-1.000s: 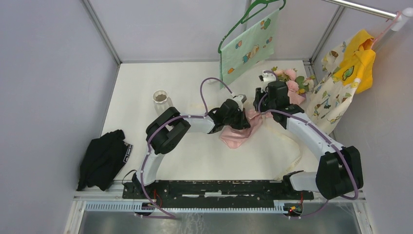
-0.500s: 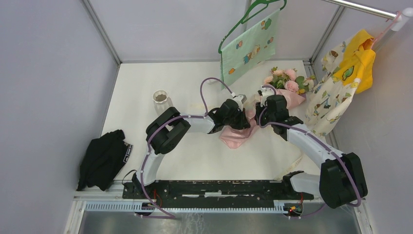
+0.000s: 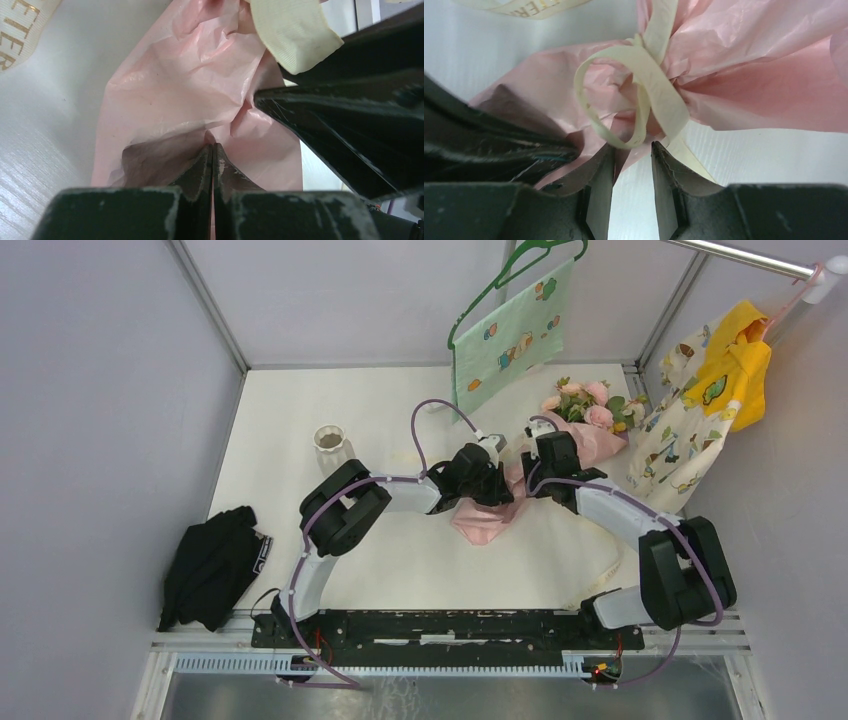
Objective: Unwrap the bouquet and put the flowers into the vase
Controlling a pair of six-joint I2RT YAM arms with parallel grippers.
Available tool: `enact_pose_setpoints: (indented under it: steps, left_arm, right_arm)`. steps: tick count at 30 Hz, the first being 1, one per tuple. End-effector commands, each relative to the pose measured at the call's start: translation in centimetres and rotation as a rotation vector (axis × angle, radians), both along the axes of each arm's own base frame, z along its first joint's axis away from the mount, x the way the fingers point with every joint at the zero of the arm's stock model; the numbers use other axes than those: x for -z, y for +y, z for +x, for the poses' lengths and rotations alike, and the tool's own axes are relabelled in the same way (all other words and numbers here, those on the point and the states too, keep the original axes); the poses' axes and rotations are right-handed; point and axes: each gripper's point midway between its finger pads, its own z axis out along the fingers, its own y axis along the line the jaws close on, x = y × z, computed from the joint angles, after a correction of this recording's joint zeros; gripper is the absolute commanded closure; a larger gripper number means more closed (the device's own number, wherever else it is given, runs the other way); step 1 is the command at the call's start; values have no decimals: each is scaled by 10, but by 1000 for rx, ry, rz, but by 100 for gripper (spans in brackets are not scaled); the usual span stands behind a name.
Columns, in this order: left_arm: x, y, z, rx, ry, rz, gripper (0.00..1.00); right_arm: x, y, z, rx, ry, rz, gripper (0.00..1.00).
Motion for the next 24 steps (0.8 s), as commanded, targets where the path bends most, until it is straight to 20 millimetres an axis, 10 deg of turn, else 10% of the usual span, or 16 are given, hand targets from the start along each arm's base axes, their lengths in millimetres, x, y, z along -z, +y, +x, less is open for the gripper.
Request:
enact_pose_setpoints:
  steps: [1,10,20,24]
  left_arm:
    - [-7,-2,1,15,-34,-8,96]
    - [-5,-2,1,16,-35,-5,96]
    - [-8,2,2,9,-46,-2,96]
    - [-8,3,2,7,-46,0,96]
  right_arm:
    - [-17,-15,31,88,-66,-76,62]
    - [-37,-25,55,138,-116,-125,62]
    - [1,-19,58,123,-40,-119,65]
    - [1,-22,58,139,-38,-134,100]
